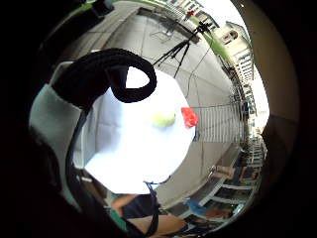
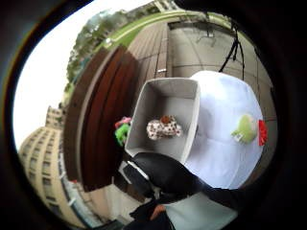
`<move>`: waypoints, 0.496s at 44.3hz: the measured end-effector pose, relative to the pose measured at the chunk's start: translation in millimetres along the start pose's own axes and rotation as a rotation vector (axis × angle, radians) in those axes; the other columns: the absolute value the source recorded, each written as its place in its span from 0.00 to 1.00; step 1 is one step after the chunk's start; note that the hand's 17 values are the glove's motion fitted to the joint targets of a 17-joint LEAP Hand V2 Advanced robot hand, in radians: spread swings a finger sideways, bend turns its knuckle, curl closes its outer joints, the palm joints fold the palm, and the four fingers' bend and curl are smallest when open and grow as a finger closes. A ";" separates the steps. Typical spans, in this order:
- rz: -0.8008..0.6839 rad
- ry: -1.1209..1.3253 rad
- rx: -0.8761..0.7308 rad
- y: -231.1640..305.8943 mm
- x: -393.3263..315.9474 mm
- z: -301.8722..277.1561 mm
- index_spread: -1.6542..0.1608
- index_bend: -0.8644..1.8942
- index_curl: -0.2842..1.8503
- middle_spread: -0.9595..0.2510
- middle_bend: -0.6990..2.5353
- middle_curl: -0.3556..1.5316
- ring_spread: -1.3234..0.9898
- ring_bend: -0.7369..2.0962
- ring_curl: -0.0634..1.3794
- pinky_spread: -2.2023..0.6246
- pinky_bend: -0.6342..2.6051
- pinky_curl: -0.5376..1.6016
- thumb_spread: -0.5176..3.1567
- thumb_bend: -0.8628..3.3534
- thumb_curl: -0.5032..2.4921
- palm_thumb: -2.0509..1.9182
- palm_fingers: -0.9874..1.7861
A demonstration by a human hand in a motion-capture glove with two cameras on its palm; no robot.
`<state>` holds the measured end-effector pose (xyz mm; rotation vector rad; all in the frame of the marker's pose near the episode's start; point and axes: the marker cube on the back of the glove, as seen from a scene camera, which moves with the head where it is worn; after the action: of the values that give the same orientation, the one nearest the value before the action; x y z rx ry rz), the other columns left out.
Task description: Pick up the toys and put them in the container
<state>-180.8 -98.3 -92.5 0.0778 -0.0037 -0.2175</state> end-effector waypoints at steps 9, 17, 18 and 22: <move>0.097 0.006 -0.003 -1.0 103.9 2.3 0.72 0.36 0.20 0.80 0.28 0.41 0.57 0.52 0.26 0.77 0.63 0.44 0.37 0.18 0.27 0.49 0.33; 0.182 0.028 -0.013 -0.1 176.4 33.3 0.72 0.36 0.21 0.79 0.27 0.41 0.57 0.50 0.24 0.78 0.62 0.43 0.37 0.18 0.26 0.49 0.32; 0.187 0.029 -0.026 1.5 183.3 38.7 0.72 0.36 0.21 0.79 0.27 0.41 0.57 0.49 0.24 0.78 0.62 0.43 0.37 0.18 0.26 0.49 0.32; 0.220 0.043 -0.063 3.2 209.2 65.6 0.72 0.36 0.22 0.78 0.27 0.41 0.58 0.48 0.24 0.78 0.62 0.42 0.37 0.18 0.26 0.49 0.32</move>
<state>23.4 -145.4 -27.8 0.0187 0.0376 0.0036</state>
